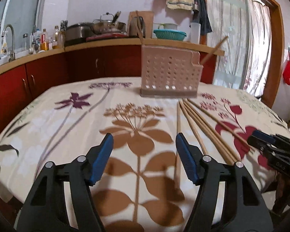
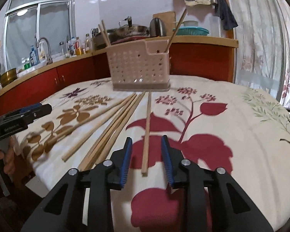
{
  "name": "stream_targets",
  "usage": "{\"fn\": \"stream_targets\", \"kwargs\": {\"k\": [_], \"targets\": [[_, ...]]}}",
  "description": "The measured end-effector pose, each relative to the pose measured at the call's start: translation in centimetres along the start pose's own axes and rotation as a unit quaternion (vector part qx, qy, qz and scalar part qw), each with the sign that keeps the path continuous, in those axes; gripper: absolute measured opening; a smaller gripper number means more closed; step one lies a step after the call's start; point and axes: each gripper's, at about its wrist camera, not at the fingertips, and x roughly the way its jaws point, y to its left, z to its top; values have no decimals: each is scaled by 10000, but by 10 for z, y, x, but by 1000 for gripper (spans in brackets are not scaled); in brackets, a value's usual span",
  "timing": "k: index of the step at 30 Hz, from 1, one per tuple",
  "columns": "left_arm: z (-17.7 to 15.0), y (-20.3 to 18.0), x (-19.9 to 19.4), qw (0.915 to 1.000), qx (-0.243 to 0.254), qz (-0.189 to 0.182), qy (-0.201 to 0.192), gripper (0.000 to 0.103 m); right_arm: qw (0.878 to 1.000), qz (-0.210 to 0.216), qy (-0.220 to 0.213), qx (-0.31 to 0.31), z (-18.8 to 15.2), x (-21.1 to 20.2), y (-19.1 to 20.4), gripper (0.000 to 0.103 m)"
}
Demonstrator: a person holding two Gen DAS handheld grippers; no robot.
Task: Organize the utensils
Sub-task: 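Move both open tools back down to the loose chopsticks, then close the right tool on a chopstick while the left tool closes on another chopstick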
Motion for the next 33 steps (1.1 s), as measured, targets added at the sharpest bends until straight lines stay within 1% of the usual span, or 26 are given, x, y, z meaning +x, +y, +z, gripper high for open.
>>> {"fn": "stream_targets", "kwargs": {"k": [1,6,11,15,18,21,23,25,27,33], "targets": [[-3,-2,1,10000,36,-21,38,61,10000,4,12,-5,-2,0,0,28],[-16,-11,5,9995,127,-186,214,53,9999,-30,117,-12,-8,4,0,14],[-23,-18,8,9988,179,-277,353,46,9999,-48,130,19,-12,3,-2,9],[-28,-24,8,9982,268,-334,428,40,9999,-43,128,22,-12,3,-2,9],[-29,-27,8,9978,334,-346,457,32,9999,-43,128,21,-11,3,-2,8],[-31,-28,9,9976,354,-341,497,22,9999,-47,126,22,-11,3,-2,8],[-31,-28,11,9973,359,-342,534,19,9999,-45,128,24,-11,3,-2,8],[-32,-29,12,9970,364,-369,575,13,9999,-44,129,22,-11,3,-2,7],[-33,-30,12,9968,391,-379,583,10,9999,-46,125,21,-12,3,-2,7],[-31,-31,9,9969,431,-414,512,7,9999,-57,88,28,-9,-1,-4,7]]}}
